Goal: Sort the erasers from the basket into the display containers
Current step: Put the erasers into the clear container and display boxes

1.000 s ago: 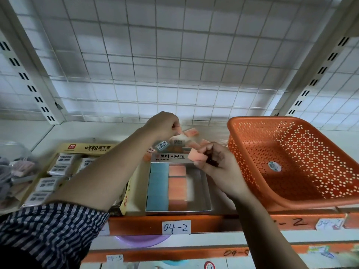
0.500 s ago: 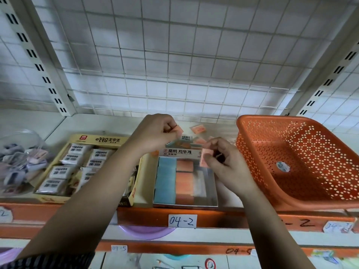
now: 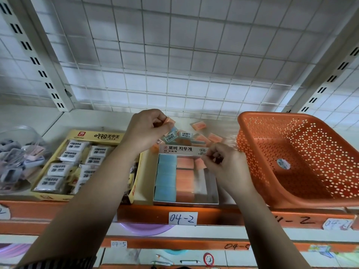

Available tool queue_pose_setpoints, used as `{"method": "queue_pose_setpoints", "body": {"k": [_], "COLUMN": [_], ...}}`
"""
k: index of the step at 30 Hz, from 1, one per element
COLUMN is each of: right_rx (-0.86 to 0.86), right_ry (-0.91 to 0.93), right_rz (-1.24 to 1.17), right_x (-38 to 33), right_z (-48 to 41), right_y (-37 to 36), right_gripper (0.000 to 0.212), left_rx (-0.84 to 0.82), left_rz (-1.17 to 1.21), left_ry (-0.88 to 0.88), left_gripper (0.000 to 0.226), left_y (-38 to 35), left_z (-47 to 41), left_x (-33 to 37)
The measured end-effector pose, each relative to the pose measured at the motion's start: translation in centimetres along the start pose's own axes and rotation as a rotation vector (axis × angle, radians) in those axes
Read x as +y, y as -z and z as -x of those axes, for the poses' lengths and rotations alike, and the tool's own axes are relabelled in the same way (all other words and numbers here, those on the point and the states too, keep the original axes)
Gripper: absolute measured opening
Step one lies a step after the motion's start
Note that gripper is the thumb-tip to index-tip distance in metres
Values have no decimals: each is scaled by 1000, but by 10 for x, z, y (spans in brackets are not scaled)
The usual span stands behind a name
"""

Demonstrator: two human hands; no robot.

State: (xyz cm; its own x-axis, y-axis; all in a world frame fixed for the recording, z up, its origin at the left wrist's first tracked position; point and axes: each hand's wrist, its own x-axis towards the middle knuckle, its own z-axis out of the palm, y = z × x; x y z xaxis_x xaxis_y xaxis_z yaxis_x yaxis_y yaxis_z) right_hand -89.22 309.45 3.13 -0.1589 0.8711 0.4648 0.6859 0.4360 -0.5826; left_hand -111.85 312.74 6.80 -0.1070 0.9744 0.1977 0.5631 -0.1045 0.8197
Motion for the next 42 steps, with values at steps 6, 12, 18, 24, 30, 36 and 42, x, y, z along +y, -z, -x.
{"method": "queue_pose_setpoints", "body": {"k": [6, 12, 18, 24, 30, 36, 42], "right_rx": [9, 46, -32, -148, -213, -297, -171], "right_ry": [-27, 27, -41, -151, -216, -256, -132], "right_rz": [-29, 53, 6, -105, -106, -96, -86], "right_x": [2, 5, 7, 9, 8, 10, 18], "right_z": [0, 1, -2, -2, -7, -10, -15], "right_y": [0, 1, 2, 3, -1, -2, -2], "right_gripper": [12, 15, 14, 23, 23, 21, 11], "left_rx": [-9, -14, -24, -23, -39, -66, -219], "left_rz": [-24, -40, -51, -65, -56, 30, 312], "left_ry": [-43, -73, -99, -98, -87, -56, 46], "left_gripper": [11, 10, 14, 11, 11, 11, 18], "left_y": [-1, -2, -3, -4, -4, -4, 5], "left_z": [2, 3, 4, 3, 3, 5, 5], "left_x": [0, 0, 2, 1, 2, 4, 15]}}
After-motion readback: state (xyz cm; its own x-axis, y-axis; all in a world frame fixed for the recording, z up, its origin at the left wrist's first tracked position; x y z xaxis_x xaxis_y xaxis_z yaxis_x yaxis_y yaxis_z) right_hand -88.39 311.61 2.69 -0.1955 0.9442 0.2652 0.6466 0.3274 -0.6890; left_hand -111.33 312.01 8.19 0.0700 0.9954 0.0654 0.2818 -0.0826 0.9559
